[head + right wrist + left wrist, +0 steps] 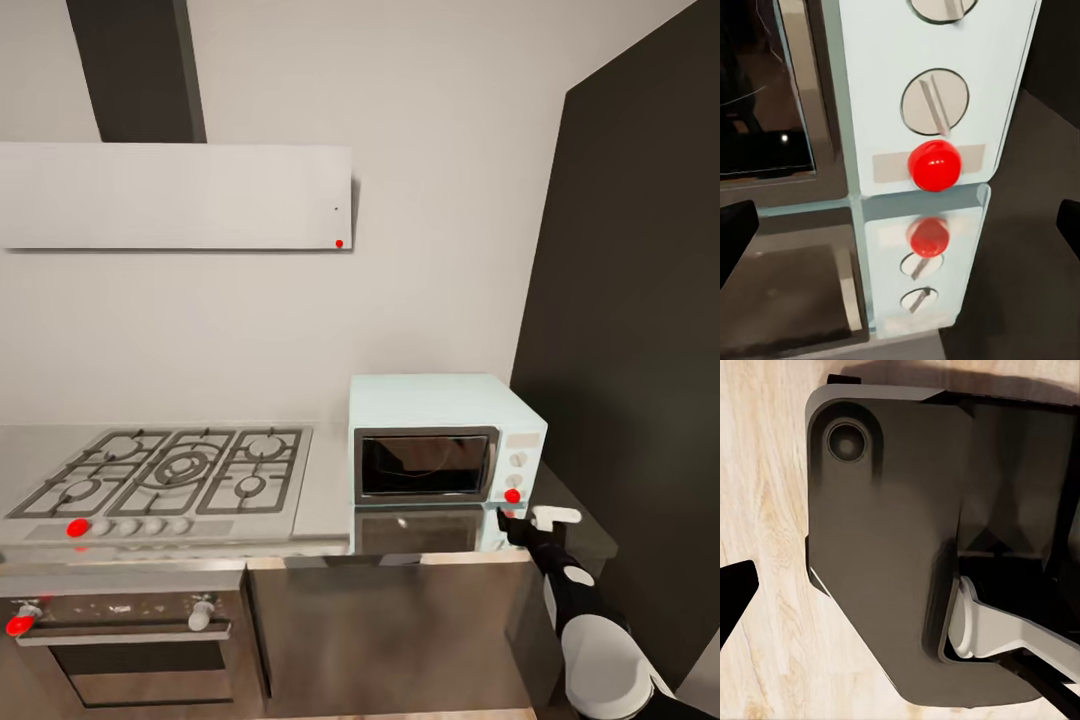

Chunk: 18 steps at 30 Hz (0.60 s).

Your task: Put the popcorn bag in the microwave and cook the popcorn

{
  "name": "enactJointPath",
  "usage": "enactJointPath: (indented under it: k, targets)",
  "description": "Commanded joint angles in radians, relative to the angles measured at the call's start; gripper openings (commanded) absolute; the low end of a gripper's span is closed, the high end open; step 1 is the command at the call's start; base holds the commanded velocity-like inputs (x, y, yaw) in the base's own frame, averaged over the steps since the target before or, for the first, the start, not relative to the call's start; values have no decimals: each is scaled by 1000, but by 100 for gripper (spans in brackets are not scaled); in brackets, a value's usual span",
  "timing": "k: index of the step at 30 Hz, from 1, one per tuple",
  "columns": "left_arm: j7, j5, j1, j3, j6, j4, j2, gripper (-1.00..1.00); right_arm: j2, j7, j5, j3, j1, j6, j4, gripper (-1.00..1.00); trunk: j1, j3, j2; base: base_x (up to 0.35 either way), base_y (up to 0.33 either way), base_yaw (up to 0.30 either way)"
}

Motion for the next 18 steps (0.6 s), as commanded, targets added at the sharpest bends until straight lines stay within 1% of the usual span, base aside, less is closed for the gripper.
enactJointPath:
  k: [1,3,4,8,11,13,16,18]
  targets:
    - [-2,1,0,8,7,-2,0,100,-2,7,6,-8,-1,-5,-1,100,0,0,-1,41,0,0]
    - [-2,1,0,8,7,-2,0,100,-8,6,7,-8,0,-6,6,100,0,0,-1,27,0,0]
    - [-2,2,0,8,7,-2,0,100,-36,5,11,-8,0,-11,50,100,0,0,-1,6,0,0]
    - [-2,1,0,8,7,-2,0,100,-82,4,12,-8,0,-15,97,100,0,0,-1,2,0,0]
    - [-2,2,0,8,7,-2,0,100,-98,3,12,-8,0,-16,105,100,0,0,-1,0,0,0]
    - [-2,1,0,8,7,-2,0,100,-105,3,13,-8,0,-16,108,100,0,0,-1,0,0,0]
    - [-2,1,0,8,7,-2,-1,100,-107,4,14,-8,0,-16,109,100,0,0,-1,0,0,0]
    - [-2,1,0,8,7,-2,-1,100,-118,5,15,-8,0,-15,109,100,0,0,-1,0,0,0]
